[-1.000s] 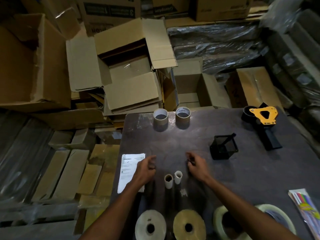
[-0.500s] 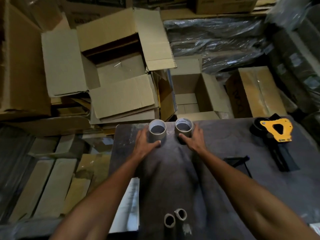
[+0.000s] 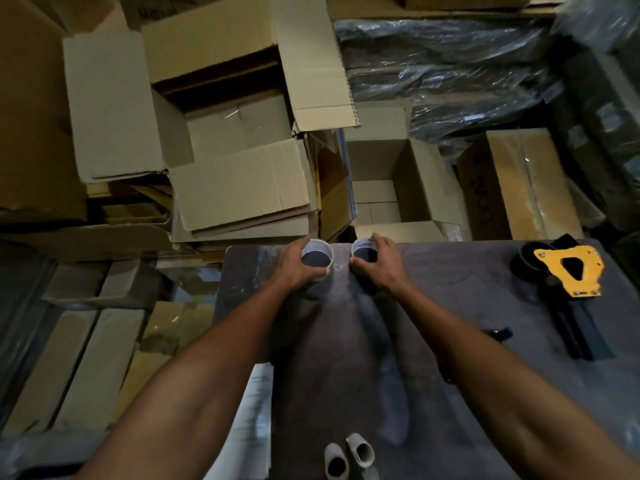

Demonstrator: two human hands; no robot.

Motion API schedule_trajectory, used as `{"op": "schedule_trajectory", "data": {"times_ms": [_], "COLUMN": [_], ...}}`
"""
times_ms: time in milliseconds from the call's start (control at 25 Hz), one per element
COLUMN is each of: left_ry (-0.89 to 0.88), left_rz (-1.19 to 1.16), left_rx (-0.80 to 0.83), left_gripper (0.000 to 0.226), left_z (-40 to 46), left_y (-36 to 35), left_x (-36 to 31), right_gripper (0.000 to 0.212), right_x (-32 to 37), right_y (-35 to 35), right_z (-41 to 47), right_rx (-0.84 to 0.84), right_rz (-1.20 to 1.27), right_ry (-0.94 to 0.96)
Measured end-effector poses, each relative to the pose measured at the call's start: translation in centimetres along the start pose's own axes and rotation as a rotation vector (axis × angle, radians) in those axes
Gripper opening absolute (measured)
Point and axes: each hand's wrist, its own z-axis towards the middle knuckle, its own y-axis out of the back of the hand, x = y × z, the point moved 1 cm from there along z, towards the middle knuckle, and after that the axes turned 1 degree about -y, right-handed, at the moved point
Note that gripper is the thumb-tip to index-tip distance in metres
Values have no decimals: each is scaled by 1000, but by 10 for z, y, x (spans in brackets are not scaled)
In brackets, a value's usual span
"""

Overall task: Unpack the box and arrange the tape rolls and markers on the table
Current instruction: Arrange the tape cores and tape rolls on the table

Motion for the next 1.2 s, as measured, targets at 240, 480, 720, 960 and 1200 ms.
{"op": "schedule_trajectory", "data": {"times_ms": [240, 480, 720, 960, 1200], "left_ry": [15, -21, -73, -92, -88], "left_rz": [-72, -64, 24, -39, -17], "left_rx": [-6, 9, 57, 101, 0], "left_gripper": [103, 106, 108, 80, 45], "left_z": [-40, -119, -190, -232, -249], "left_y": [-15, -29, -44, -54, -56], "left_x": [15, 34, 45, 41, 33], "right_gripper": [85, 87, 87, 86, 87], "right_x": [-5, -20, -53, -66, -68], "right_y": [-11, -14, -6, 3, 7], "right_z": [-44, -119, -189, -232, -248], "right_rx": [32, 122, 187, 188, 257], "right_rz": [38, 41, 15, 28, 34], "right_ry": [45, 79, 133, 102, 127]}}
